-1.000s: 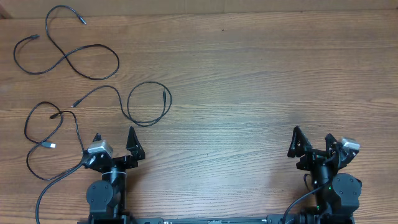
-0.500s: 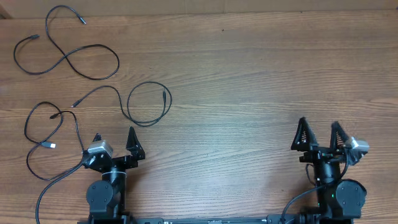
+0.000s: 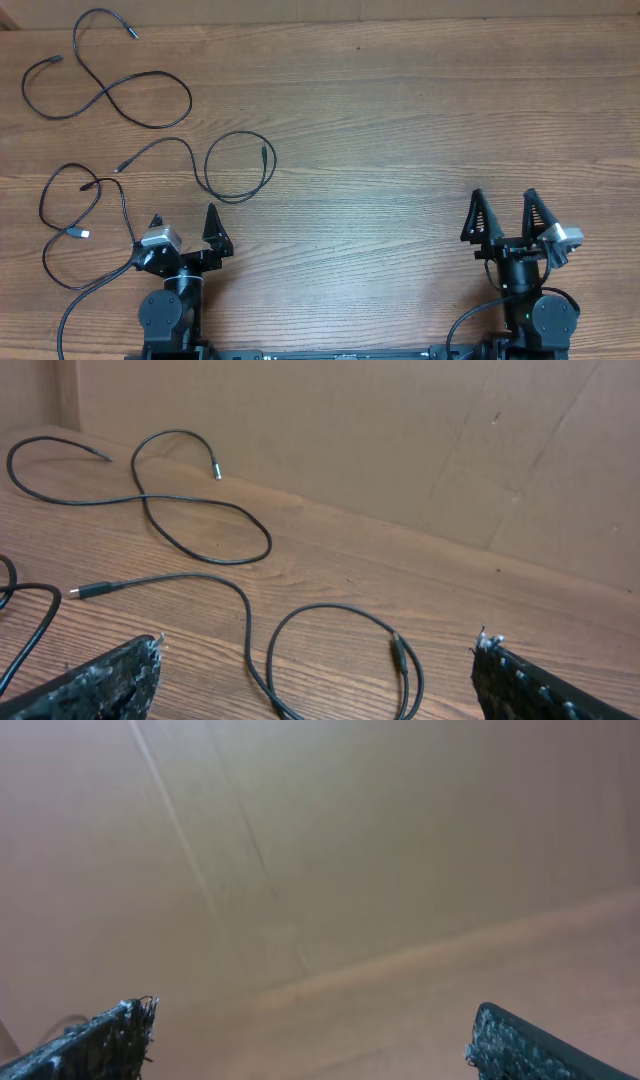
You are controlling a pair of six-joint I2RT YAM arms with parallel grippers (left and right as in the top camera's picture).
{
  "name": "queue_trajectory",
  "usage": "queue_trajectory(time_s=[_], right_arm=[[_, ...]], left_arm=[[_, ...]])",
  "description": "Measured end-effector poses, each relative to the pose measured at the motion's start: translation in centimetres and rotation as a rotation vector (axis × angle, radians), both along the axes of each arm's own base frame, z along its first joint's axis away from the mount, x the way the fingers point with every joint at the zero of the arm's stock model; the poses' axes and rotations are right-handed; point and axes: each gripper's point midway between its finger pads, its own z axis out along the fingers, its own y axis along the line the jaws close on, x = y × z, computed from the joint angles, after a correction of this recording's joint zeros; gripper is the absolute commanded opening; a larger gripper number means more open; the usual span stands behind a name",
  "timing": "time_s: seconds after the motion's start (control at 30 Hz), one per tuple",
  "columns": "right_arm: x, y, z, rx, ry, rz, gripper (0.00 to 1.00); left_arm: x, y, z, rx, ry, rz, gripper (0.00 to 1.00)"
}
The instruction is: Untangle cables
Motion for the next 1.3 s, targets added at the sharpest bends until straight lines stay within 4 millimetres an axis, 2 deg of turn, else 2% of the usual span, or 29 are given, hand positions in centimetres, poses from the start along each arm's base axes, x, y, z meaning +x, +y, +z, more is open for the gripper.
queue_trajectory(time_s=[0.33,1.0,1.3], right_arm=[[0.2,-0.1,-3.9,-0.109,0.154,-0.012,1.00],[0.2,0.4,-4.0,-0.251,0.150,-0.015,1.00],[0.2,0.4,-4.0,-0.260,0.149,-0.016,1.00]], left_arm=[[0.0,0.0,0.0,0.000,0.000,0.000,1.00],[0.0,0.0,0.0,0.000,0.000,0.000,1.00],[0.0,0.0,0.0,0.000,0.000,0.000,1.00]])
